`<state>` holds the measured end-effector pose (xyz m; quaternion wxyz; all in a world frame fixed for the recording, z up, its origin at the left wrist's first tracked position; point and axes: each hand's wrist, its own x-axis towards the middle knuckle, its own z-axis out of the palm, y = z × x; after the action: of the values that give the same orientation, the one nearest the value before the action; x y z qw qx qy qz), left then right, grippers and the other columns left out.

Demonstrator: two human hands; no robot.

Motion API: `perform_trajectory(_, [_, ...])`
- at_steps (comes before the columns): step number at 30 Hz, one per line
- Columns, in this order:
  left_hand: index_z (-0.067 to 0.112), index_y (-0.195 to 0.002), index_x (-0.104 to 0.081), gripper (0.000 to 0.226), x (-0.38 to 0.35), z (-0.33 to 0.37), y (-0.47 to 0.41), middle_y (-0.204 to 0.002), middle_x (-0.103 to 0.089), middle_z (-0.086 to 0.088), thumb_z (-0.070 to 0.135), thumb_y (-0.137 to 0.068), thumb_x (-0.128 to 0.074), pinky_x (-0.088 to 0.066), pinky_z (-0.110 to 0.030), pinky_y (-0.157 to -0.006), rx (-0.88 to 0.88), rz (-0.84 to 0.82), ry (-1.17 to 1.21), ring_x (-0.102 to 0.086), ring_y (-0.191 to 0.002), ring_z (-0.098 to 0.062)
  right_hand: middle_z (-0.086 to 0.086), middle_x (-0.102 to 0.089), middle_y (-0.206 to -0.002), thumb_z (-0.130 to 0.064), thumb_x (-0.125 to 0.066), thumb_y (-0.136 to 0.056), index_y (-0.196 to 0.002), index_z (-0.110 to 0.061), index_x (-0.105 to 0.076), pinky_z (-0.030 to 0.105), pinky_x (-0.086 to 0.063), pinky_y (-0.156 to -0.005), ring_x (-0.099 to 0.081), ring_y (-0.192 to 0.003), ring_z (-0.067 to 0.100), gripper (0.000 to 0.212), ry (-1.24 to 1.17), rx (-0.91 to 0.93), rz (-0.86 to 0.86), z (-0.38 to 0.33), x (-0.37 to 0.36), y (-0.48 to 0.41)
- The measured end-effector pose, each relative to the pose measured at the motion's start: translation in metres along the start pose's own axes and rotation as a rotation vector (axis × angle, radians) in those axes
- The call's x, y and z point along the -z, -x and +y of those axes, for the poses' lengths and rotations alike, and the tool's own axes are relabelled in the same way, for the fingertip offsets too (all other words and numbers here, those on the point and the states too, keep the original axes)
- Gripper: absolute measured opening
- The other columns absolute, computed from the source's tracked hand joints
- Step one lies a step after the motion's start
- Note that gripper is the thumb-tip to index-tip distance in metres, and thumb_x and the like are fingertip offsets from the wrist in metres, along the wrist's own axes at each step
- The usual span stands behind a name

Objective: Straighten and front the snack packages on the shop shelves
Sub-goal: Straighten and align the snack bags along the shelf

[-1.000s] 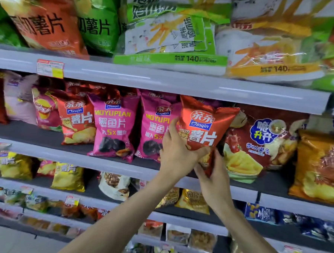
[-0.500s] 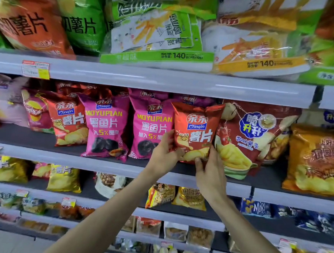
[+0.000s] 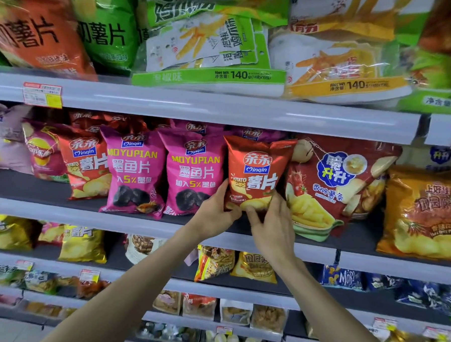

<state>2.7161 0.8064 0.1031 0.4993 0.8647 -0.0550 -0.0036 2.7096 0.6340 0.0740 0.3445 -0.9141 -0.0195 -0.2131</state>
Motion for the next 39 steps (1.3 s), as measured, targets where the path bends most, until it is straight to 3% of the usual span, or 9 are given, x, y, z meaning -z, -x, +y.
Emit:
perform_trajectory(6, [0.02,-0.156,-0.047,0.063,0.017,-0.001,0.01,-0.136,-0.066,-0.001,0.018,-0.097,-0.07,-0.053,-0.027,-0.093,0.015,0.162,-0.056,-0.066,-0.121,-0.02,0.006,-0.055,-0.142,-0.069,-0.054,-0.095,-0.148,-0.015,-0.04,0.048,-0.051,-0.101,-0.052,-0.131,0.03,0.077,-0.04,-0.14,-0.089,-0.002,-0.004,-0.021])
perform_trajectory(9, [0.03,-0.144,-0.054,0.059,0.027,0.0,0.023,-0.12,-0.068,0.005,0.015,-0.089,-0.07,-0.058,-0.037,-0.08,-0.064,0.52,-0.079,-0.066,-0.109,-0.018,0.006,-0.054,-0.143,-0.069,-0.055,-0.095,-0.154,-0.016,-0.034,0.051,-0.051,-0.099,-0.053,-0.131,0.032,0.082,-0.101,-0.232,-0.171,0.001,-0.008,-0.029])
perform_trajectory(12, [0.032,-0.153,-0.038,0.08,0.036,-0.006,0.024,-0.147,-0.042,-0.007,0.015,-0.084,-0.074,-0.049,-0.048,-0.093,-0.035,0.689,-0.193,-0.039,-0.131,-0.028,0.005,-0.057,-0.14,-0.067,-0.059,-0.093,-0.16,-0.019,-0.023,0.052,-0.053,-0.097,-0.055,-0.13,0.031,0.09,-0.122,-0.25,-0.171,0.003,-0.013,-0.031])
perform_trajectory(16, [0.032,-0.165,-0.015,0.102,0.037,-0.008,0.017,-0.164,-0.015,-0.009,0.02,-0.088,-0.08,-0.039,-0.054,-0.106,0.01,0.566,-0.187,-0.025,-0.145,-0.041,0.006,-0.061,-0.132,-0.075,-0.071,-0.071,-0.16,-0.025,-0.014,0.053,-0.054,-0.097,-0.056,-0.127,0.03,0.118,-0.16,-0.25,-0.129,0.0,-0.018,-0.03])
perform_trajectory(21, [0.033,-0.166,-0.01,0.104,0.038,-0.01,0.011,-0.166,-0.015,-0.009,0.016,-0.088,-0.077,-0.035,-0.043,-0.102,-0.02,0.528,-0.197,-0.027,-0.146,-0.042,0.011,-0.037,-0.152,-0.044,-0.092,-0.074,-0.165,-0.024,-0.012,0.049,-0.038,-0.114,-0.037,-0.145,0.032,0.123,-0.247,-0.257,-0.118,-0.006,-0.016,-0.035])
perform_trajectory(27, [0.032,-0.165,-0.02,0.095,0.036,-0.027,0.029,-0.169,-0.017,-0.007,0.012,-0.089,-0.074,-0.042,-0.05,-0.112,-0.077,0.466,-0.234,-0.026,-0.153,-0.038,0.0,-0.038,-0.138,-0.032,-0.092,-0.076,-0.157,-0.034,-0.025,0.044,-0.048,-0.105,-0.048,-0.125,0.02,0.106,-0.228,-0.122,-0.015,-0.003,-0.021,-0.013])
perform_trajectory(31, [0.028,-0.165,-0.023,0.088,0.025,-0.039,0.056,-0.171,-0.016,-0.006,0.018,-0.093,-0.072,-0.039,-0.05,-0.117,-0.068,0.39,-0.315,-0.02,-0.158,-0.033,0.004,-0.039,-0.145,-0.023,-0.079,-0.089,-0.155,-0.022,-0.034,0.044,-0.043,-0.113,-0.043,-0.134,0.023,0.08,-0.136,0.054,0.003,0.004,-0.013,0.007])
perform_trajectory(36, [0.022,-0.161,-0.034,0.072,0.005,-0.056,0.095,-0.164,-0.028,0.002,0.031,-0.097,-0.065,-0.052,-0.049,-0.099,-0.022,0.314,-0.381,-0.054,-0.132,-0.037,0.002,-0.032,-0.16,-0.03,-0.065,-0.1,-0.156,-0.014,-0.035,0.04,-0.038,-0.119,-0.033,-0.149,0.021,0.066,-0.03,0.147,-0.085,0.012,0.004,0.051])
perform_trajectory(39, [0.023,-0.156,-0.043,0.064,-0.012,-0.073,0.118,-0.156,-0.042,0.0,0.026,-0.097,-0.066,-0.05,-0.049,-0.102,-0.017,0.263,-0.363,-0.053,-0.129,-0.033,0.001,-0.038,-0.159,-0.027,-0.062,-0.102,-0.155,-0.012,-0.04,0.038,-0.037,-0.12,-0.036,-0.148,0.019,0.059,-0.026,0.161,-0.139,0.02,0.01,0.092])
